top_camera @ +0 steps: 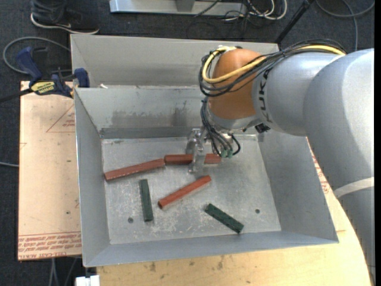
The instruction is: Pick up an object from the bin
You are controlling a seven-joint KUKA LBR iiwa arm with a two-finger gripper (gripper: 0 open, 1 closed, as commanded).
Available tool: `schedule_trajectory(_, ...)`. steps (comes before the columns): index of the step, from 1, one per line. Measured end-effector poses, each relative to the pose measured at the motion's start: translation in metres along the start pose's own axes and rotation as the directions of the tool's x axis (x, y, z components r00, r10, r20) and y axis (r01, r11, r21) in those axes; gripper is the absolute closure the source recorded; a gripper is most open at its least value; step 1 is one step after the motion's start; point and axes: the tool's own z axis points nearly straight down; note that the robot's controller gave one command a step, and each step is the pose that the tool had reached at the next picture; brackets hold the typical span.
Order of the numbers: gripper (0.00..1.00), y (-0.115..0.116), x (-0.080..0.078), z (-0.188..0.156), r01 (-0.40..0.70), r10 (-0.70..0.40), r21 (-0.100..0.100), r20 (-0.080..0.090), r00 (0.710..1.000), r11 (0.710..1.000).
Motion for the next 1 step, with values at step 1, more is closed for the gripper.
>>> schedule_trajectory(1,1.0,0.0008,-0.0031,-0.1098,0.0,0.0,0.0,0.008,1.0,1.0)
